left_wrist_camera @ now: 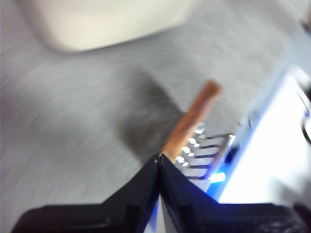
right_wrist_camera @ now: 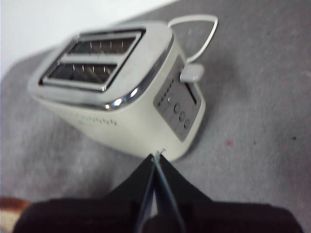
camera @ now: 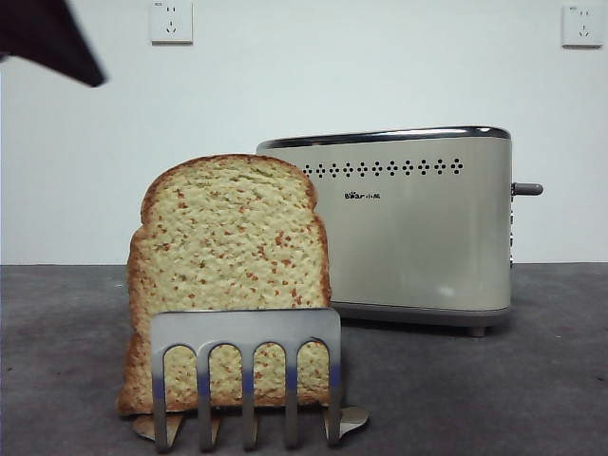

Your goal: Pick up a slice of bread from the rack,put the bread on the toaster,press the button

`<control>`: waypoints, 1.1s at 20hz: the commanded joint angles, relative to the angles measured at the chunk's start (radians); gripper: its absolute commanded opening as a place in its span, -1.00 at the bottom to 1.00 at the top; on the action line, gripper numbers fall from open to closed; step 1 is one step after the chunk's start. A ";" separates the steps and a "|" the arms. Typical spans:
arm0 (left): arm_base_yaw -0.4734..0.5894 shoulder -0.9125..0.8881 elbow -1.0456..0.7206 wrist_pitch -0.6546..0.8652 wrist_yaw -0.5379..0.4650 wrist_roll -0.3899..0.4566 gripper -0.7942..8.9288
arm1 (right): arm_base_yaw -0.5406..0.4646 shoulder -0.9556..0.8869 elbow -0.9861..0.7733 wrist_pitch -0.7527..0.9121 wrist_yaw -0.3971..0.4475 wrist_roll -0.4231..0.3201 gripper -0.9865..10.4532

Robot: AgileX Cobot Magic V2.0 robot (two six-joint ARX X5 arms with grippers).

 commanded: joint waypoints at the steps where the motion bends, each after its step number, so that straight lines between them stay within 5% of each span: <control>1: -0.098 0.050 0.056 -0.040 0.005 0.100 -0.84 | 0.000 0.076 0.049 -0.052 -0.031 -0.103 -0.82; 3: -0.198 0.099 0.110 -0.092 -0.034 0.148 -0.77 | 0.000 0.142 0.082 -0.086 -0.052 -0.134 -0.82; 9: -0.430 0.186 0.148 -0.116 -0.366 0.256 0.11 | 0.000 0.242 0.125 -0.119 -0.059 -0.193 -0.82; 12: -0.449 0.211 0.150 -0.079 -0.433 0.269 0.13 | 0.000 0.255 0.125 -0.123 -0.059 -0.209 -0.82; 22: -0.420 0.268 0.150 -0.002 -0.405 0.320 0.12 | 0.000 0.257 0.125 -0.122 -0.059 -0.213 -0.83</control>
